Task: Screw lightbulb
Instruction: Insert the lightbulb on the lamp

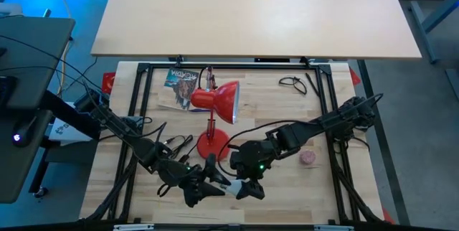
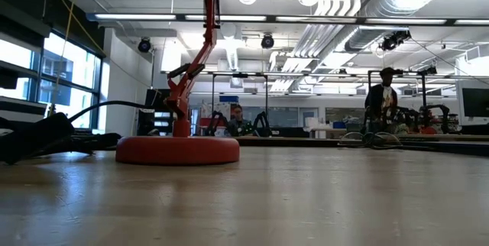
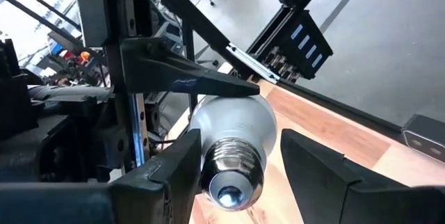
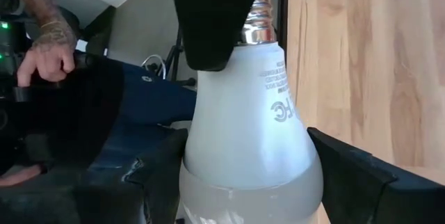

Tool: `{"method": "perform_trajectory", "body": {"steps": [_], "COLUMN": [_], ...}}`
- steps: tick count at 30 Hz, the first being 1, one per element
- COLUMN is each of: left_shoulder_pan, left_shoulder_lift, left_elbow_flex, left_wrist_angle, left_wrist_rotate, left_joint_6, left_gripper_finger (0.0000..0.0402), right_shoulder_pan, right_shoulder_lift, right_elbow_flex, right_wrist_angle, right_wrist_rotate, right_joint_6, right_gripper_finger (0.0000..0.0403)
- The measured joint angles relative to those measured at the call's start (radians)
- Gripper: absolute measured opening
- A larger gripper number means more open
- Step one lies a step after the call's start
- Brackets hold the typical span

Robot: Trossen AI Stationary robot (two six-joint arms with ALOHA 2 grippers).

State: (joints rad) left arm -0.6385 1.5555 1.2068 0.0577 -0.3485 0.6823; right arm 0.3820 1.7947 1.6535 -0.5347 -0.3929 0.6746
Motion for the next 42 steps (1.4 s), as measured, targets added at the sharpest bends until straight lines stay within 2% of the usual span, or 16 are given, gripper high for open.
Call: {"method": "perform_trajectory", "body": {"steps": [15, 28, 42], "left_shoulder_pan": [0.024, 0.031, 0.03], "left_shoulder_lift": [0.005, 0.005, 0.006], "left_elbow_flex": [0.0, 0.0, 0.002], "left_wrist_angle": [0.055, 0.038, 0.044], "left_wrist_rotate": [0.034, 0.06, 0.063], "left_joint_6": [0.003, -0.017, -0.037], "left_gripper_finger": [0.0186, 0.0184, 0.0093], "right_shoulder_pan": [0.0, 0.0, -0.002], "right_shoulder_lift": [0.0, 0.0, 0.0], "right_elbow_flex": [0.0, 0.0, 0.0], "right_wrist_angle": [0.02, 0.024, 0.024], "right_wrist_rotate": [-0.008, -0.009, -0.016], "right_joint_6": [-0.003, -0.021, -0.011], "right_gripper_finger": [0.0259, 0.0259, 0.0259]}}
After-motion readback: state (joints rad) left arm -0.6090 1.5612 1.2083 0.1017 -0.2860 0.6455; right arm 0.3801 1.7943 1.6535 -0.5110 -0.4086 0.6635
